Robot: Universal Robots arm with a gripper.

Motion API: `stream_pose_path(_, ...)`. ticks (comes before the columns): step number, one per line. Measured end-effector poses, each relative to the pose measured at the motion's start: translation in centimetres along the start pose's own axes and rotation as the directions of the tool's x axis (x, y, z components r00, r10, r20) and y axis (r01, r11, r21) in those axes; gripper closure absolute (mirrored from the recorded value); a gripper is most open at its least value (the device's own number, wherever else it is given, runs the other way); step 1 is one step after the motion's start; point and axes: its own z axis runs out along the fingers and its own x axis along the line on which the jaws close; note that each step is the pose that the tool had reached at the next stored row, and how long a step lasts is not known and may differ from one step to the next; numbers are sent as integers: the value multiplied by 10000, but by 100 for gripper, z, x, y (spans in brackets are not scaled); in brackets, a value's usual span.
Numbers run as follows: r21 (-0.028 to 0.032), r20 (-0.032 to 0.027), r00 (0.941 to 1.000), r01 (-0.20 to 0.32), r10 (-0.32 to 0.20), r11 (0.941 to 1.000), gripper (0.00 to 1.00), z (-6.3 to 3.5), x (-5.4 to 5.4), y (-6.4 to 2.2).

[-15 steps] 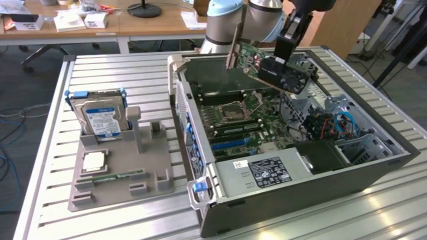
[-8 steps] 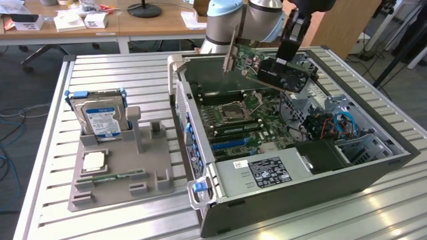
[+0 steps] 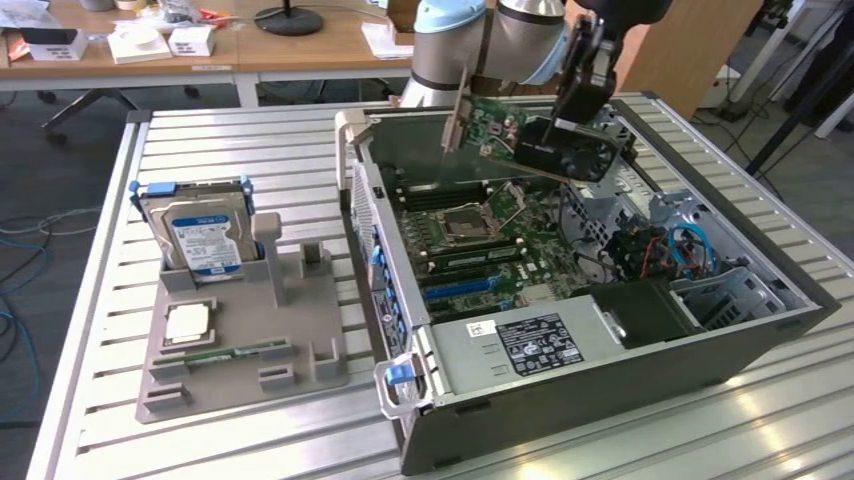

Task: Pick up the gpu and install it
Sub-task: 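Insert the gpu into the slot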

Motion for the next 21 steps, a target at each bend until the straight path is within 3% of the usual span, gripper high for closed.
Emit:
stream_pose_path(6, -29, -48, 9940, 1089, -1089, 9940, 73, 5, 0, 0)
stream_pose_path(11, -58, -86, 9801, 1984, -1984, 9801, 73, 8, 0, -1)
stream_pose_path(15, -84, -115, 9633, 2680, -2681, 9634, 73, 10, 0, 0)
stream_pose_path(21, -126, -154, 9282, 3716, -3717, 9283, 73, 14, 0, -1)
